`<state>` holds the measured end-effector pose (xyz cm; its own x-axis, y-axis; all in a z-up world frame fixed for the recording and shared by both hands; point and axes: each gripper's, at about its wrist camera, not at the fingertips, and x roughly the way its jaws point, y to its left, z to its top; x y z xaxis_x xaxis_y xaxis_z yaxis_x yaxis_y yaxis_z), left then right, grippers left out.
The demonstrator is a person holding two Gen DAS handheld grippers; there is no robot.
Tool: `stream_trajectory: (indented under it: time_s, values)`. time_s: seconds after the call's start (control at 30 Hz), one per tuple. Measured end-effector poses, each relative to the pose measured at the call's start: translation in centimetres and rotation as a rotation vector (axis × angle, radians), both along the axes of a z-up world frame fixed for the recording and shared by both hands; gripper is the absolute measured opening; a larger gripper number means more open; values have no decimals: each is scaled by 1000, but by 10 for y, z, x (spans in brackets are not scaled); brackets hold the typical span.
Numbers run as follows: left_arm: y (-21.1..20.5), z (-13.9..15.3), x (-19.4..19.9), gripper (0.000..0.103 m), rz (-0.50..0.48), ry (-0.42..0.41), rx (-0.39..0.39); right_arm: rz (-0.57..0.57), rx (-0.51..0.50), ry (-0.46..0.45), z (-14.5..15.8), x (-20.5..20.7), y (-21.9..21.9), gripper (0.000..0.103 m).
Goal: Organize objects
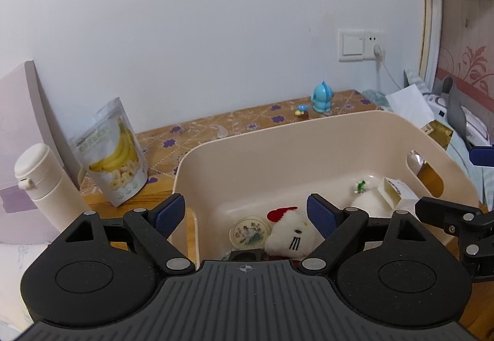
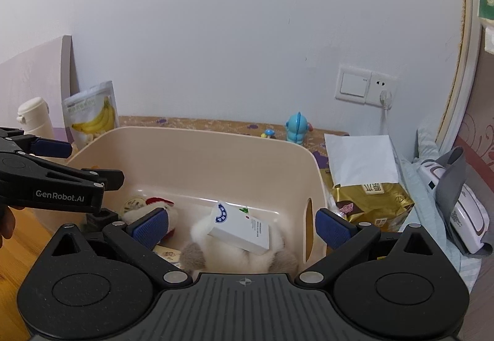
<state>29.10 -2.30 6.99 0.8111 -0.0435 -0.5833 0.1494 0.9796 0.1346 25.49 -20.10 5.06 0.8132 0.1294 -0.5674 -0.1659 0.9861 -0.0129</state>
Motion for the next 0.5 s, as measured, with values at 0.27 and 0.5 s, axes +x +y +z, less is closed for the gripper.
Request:
stream_trajectory:
  time_s: [0.27, 0.5]
  values:
    - [4, 9, -28, 88, 8, -45, -22, -26, 22, -49, 12, -24, -2, 103]
    - [8, 10, -56, 88, 21, -72, -35, -32, 5, -72, 14, -48, 2, 103]
